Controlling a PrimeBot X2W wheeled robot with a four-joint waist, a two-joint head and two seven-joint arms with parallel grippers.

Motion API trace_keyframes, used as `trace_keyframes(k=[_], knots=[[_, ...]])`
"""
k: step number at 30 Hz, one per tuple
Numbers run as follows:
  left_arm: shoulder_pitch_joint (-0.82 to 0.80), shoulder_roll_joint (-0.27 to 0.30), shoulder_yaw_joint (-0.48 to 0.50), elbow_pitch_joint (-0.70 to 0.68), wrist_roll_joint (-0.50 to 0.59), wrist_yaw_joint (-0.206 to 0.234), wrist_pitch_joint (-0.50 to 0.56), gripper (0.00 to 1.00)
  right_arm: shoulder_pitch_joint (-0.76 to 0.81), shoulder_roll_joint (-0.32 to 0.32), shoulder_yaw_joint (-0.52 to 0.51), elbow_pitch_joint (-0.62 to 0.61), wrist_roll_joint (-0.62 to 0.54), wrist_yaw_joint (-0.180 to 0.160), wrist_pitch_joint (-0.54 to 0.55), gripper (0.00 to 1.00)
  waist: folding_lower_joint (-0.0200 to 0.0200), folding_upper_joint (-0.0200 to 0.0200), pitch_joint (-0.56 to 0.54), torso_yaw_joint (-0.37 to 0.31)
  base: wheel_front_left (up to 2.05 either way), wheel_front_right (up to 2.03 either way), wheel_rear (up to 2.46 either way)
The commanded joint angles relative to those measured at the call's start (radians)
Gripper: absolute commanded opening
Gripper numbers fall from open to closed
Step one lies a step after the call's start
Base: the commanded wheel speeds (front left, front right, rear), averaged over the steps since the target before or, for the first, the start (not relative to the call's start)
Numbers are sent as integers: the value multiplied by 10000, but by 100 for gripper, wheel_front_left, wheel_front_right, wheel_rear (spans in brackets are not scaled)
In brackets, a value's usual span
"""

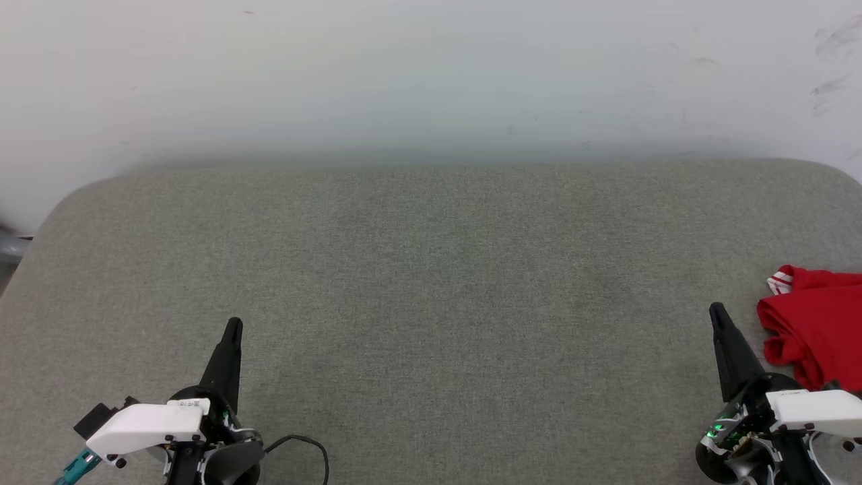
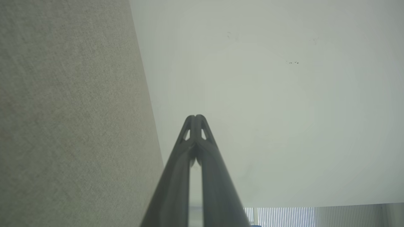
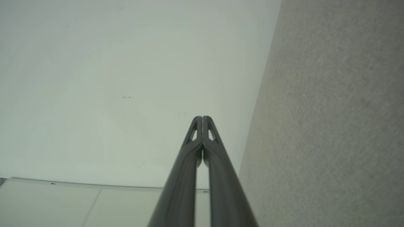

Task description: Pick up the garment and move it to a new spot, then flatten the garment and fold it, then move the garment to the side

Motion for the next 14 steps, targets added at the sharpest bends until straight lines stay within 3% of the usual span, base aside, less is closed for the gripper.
trace_keyframes(k=[1, 14], knots=[[-75, -15, 21, -40, -10, -22, 51, 0, -118, 6, -14, 15, -42, 0, 22, 0, 0, -1, 0, 0, 0, 0, 0], [-75, -15, 20, -39, -10, -21, 50, 0, -120, 14, -23, 14, -55, 0, 29, 0, 0, -1, 0, 0, 0, 0, 0]])
